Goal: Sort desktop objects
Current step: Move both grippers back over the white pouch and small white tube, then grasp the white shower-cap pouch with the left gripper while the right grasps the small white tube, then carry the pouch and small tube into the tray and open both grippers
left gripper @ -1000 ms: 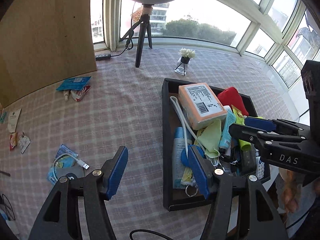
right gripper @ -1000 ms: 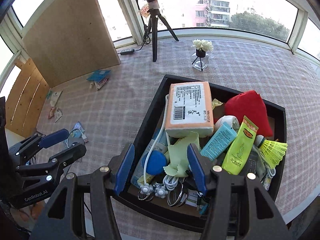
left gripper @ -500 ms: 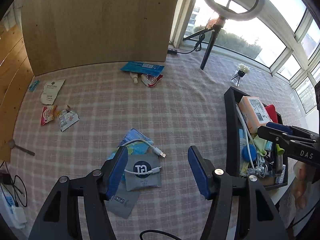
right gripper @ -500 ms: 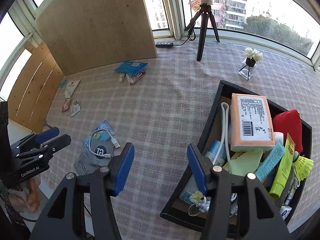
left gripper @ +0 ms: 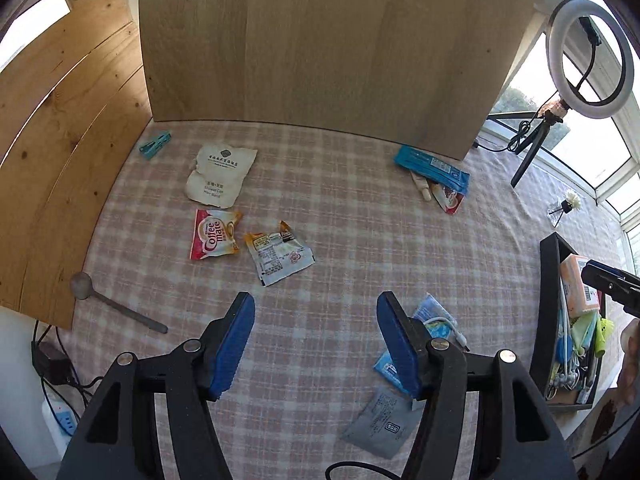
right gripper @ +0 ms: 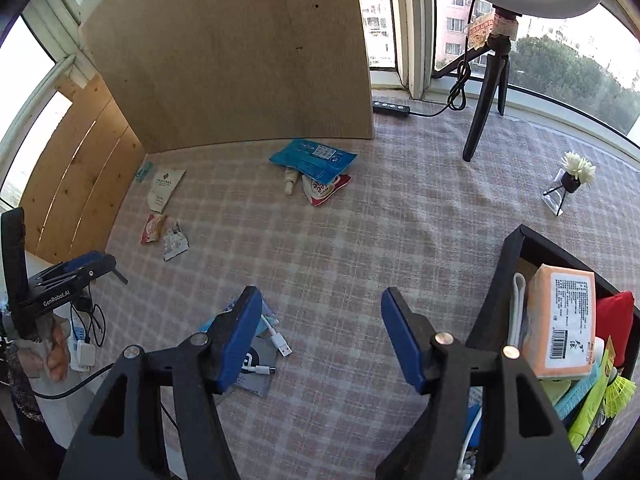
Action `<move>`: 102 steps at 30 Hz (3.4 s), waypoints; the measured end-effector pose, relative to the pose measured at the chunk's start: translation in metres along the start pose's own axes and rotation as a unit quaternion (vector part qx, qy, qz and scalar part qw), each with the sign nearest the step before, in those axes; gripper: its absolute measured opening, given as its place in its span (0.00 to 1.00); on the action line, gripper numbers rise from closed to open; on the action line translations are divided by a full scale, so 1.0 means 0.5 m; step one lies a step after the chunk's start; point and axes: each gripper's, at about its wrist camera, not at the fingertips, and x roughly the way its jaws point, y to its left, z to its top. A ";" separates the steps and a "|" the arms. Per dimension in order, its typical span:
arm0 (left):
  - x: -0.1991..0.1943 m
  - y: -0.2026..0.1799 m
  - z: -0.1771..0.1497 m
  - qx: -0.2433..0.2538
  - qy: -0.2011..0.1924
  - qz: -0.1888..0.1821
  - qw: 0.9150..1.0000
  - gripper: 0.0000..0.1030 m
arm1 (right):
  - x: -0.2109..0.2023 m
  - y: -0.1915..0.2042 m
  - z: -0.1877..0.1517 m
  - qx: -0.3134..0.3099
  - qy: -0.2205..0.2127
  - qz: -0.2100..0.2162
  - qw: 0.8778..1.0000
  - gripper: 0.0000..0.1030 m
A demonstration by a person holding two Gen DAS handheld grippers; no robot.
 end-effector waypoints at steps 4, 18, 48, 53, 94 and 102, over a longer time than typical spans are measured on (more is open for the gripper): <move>0.021 0.066 0.055 -0.019 0.001 0.014 1.000 0.62 | 0.043 0.031 0.055 -0.008 0.012 0.014 1.000 0.60; 0.218 0.205 0.203 -0.072 0.057 0.024 0.996 0.70 | 0.303 0.079 0.209 0.019 0.122 0.073 0.990 0.56; 0.351 0.195 0.215 -0.043 0.081 0.031 0.995 0.44 | 0.479 0.157 0.285 -0.052 0.152 -0.049 0.986 0.22; 0.321 0.181 0.184 -0.060 0.068 0.015 0.996 0.22 | 0.459 0.168 0.247 -0.053 0.166 -0.013 0.985 0.21; -0.035 -0.551 -0.079 0.139 0.016 -0.175 0.975 0.11 | -0.070 -0.327 -0.115 0.078 0.041 -0.005 0.996 0.21; -0.038 -0.729 -0.174 0.191 0.044 -0.218 0.956 0.11 | -0.169 -0.533 -0.219 0.135 0.027 -0.046 0.989 0.21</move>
